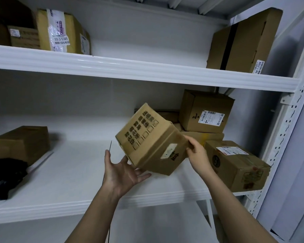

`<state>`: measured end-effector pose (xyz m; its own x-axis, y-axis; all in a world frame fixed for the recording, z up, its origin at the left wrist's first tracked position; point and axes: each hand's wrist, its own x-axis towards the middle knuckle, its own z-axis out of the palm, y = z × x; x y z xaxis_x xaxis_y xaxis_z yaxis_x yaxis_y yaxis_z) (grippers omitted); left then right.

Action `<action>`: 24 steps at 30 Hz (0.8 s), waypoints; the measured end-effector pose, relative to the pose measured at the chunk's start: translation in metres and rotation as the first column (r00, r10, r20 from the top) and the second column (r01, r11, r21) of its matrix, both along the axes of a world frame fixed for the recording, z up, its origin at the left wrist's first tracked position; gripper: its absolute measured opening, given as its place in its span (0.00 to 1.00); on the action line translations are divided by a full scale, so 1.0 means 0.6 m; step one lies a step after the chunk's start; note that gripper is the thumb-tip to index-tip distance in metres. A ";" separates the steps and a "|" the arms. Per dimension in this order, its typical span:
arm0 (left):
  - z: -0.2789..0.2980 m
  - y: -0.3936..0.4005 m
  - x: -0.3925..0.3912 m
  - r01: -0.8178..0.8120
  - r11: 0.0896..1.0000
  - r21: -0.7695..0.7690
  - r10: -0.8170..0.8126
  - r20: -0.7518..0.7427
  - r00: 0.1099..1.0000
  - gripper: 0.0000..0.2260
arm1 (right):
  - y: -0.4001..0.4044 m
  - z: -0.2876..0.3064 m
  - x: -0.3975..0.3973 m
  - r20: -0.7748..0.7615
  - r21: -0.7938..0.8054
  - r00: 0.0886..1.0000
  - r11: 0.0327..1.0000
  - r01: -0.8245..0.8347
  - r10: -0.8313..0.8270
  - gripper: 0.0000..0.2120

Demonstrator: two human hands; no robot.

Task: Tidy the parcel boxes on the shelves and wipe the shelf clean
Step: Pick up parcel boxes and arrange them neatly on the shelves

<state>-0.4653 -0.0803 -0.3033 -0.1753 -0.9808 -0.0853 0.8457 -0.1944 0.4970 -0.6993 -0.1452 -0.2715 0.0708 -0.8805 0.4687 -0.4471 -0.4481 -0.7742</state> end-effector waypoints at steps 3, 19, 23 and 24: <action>0.014 0.011 -0.002 0.027 1.000 0.004 -0.027 0.081 0.996 0.40 | -0.001 -0.002 0.010 0.023 -0.032 1.000 0.999 0.004 -0.004 0.27; 0.012 0.002 -0.012 -0.176 0.977 -0.118 0.204 0.294 0.934 0.17 | 0.053 0.040 0.132 0.327 0.097 0.936 0.980 -0.174 0.134 0.50; 0.017 0.007 0.008 -0.201 0.959 -0.200 0.275 0.486 0.829 0.14 | 0.045 0.034 0.139 0.259 0.001 0.955 0.988 -0.151 0.146 0.47; 0.019 0.010 0.009 -0.181 0.958 -0.224 0.276 0.535 0.799 0.14 | 0.046 0.031 0.140 0.268 -0.017 0.952 0.989 -0.146 0.146 0.47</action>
<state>-0.4596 -0.0745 -0.2919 0.0867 -0.9946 0.0564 0.4252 0.0881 0.9008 -0.6150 -0.1175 -0.2532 0.0712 -0.8716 0.4851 -0.1532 -0.4901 -0.8581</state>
